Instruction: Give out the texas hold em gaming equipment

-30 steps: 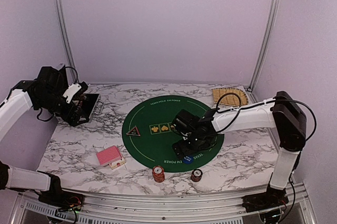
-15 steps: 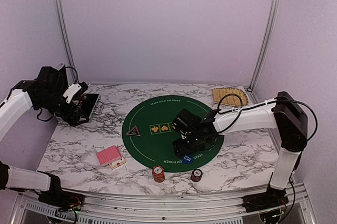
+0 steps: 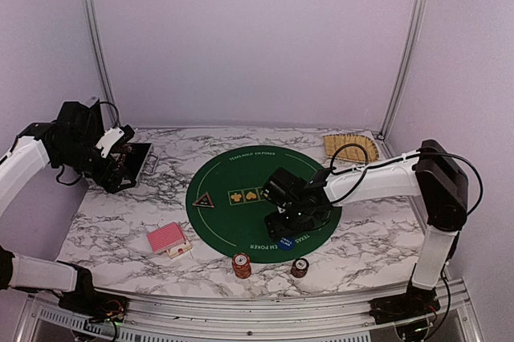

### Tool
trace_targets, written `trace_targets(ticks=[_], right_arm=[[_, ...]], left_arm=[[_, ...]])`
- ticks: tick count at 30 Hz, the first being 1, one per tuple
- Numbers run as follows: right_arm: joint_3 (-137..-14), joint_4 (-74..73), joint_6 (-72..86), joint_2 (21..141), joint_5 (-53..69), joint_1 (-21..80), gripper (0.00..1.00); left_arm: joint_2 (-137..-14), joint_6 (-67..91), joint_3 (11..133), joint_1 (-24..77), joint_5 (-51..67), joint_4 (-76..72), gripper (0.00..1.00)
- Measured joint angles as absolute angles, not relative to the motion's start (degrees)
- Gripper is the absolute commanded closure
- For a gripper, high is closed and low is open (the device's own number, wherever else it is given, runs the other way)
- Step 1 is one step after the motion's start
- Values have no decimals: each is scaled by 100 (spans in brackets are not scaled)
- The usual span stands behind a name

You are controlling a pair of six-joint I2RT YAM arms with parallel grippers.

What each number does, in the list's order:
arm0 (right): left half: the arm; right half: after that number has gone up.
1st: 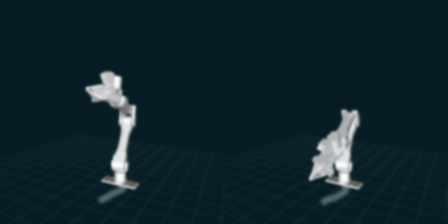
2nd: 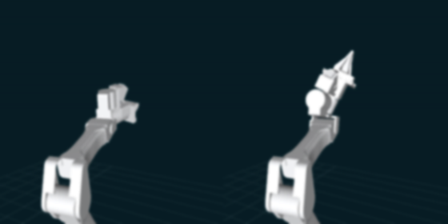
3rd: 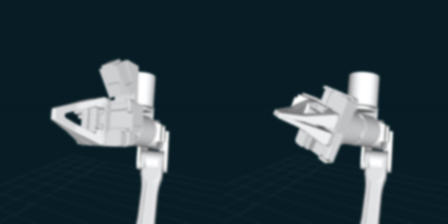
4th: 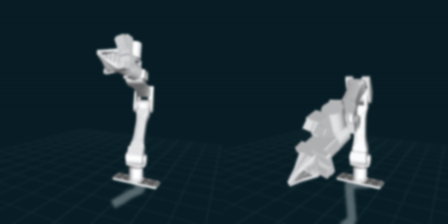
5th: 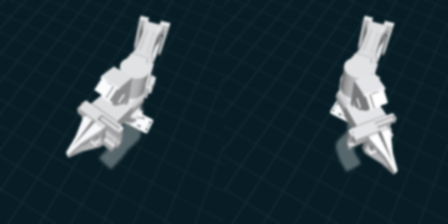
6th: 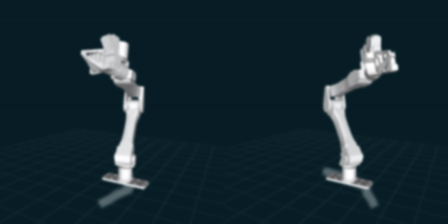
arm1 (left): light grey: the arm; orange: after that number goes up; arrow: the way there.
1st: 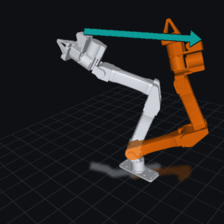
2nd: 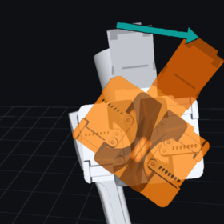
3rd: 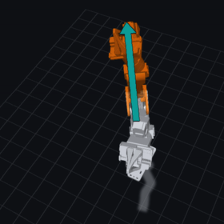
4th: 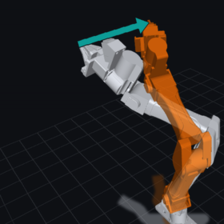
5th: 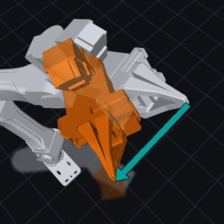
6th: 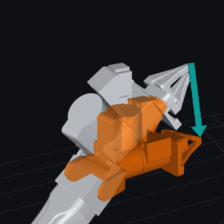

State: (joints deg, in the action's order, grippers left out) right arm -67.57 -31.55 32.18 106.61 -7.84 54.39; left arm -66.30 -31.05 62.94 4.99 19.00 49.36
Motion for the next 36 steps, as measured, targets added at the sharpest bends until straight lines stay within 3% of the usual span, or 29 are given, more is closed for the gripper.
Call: trace_targets(ticks=[6,28,36], right_arm=[[-6755,-3155,3306,10665,-781,5439,28],[-6582,-3148,3566,10350,-722,5408,25],[-6305,-2895,3660,10361,-497,5271,31]], left_arm=[[-6630,-3111,6294,499,1900,4936,1],[-6643,-3114,6296,499,1896,4936,1],[-6643,-3114,6296,499,1894,4939,1]])
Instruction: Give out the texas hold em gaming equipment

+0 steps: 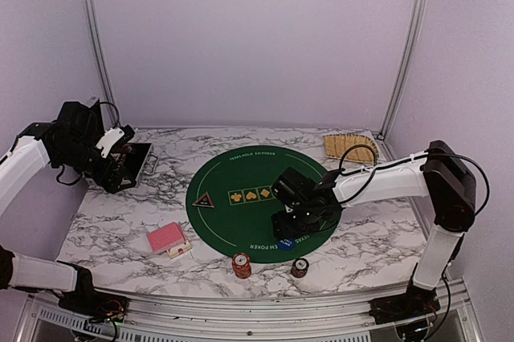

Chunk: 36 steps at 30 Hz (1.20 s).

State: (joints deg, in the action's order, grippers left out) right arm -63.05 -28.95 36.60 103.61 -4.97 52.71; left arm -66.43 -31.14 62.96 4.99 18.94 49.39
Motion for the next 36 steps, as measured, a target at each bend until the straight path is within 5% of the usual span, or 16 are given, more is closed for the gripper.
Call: trace_targets(ticks=[16,28,36], right_arm=[[-6794,-3114,3618,10801,-915,5249,46],[-7618,-3199,3284,11413,-1223,5100,68],[-7699,-3020,3159,11507,-1214,4849,68]], left_arm=[[-6643,-3114,6396,499,1789,4950,1],[-6615,-3133,6399,499,1680,4960,1],[-6617,-3142,6399,499,1643,4960,1]])
